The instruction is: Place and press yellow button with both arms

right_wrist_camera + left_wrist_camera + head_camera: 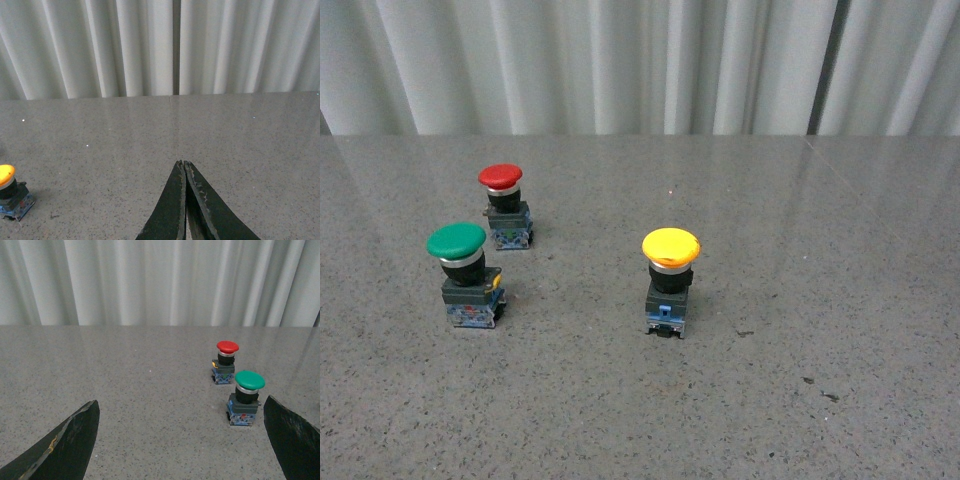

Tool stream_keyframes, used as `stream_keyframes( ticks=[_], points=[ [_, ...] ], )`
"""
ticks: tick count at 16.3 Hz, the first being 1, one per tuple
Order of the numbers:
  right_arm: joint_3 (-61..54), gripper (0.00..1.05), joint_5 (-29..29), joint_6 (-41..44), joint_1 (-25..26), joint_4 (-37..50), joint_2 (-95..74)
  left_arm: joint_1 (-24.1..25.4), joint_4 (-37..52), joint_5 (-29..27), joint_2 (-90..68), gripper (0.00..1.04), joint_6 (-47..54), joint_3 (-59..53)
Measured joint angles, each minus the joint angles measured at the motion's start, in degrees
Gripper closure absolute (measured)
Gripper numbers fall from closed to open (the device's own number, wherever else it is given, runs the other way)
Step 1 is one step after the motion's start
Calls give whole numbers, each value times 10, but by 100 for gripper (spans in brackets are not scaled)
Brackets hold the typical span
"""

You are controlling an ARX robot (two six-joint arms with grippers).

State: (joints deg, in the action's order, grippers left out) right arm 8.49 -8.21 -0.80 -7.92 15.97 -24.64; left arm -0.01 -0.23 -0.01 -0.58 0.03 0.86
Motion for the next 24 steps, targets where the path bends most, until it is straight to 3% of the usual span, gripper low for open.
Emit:
stream_keyframes(
  ticks=[2, 3, 4, 13, 14, 15, 19, 20, 23, 24],
  points=[
    [-16, 103, 26, 1, 22, -9, 25, 0, 0, 0, 0, 7, 0, 0],
    [-25, 103, 72, 3, 63, -14, 39, 0, 0, 0, 0, 7, 0, 0],
    [-33, 103, 73, 2, 84, -19, 52, 0, 0, 0, 0, 7, 0, 0],
    [-78, 103, 82, 4, 79, -60, 143, 0, 0, 0, 0, 7, 0, 0],
    [-78, 103, 82, 4, 79, -70, 152, 0, 0, 0, 0, 7, 0, 0],
    [-78, 103, 83, 4, 79, -157, 214, 0, 0, 0, 0, 7, 0, 0],
    [-78, 102, 82, 5, 79, -162, 244, 0, 0, 0, 0, 7, 0, 0],
    [-78, 67, 82, 4, 79, -162, 244, 0, 0, 0, 0, 7, 0, 0],
    [-78, 32, 82, 4, 79, -162, 244, 0, 0, 0, 0, 7, 0, 0],
    [-78, 27, 82, 5, 79, -162, 244, 0, 0, 0, 0, 7, 0, 0]
  ],
)
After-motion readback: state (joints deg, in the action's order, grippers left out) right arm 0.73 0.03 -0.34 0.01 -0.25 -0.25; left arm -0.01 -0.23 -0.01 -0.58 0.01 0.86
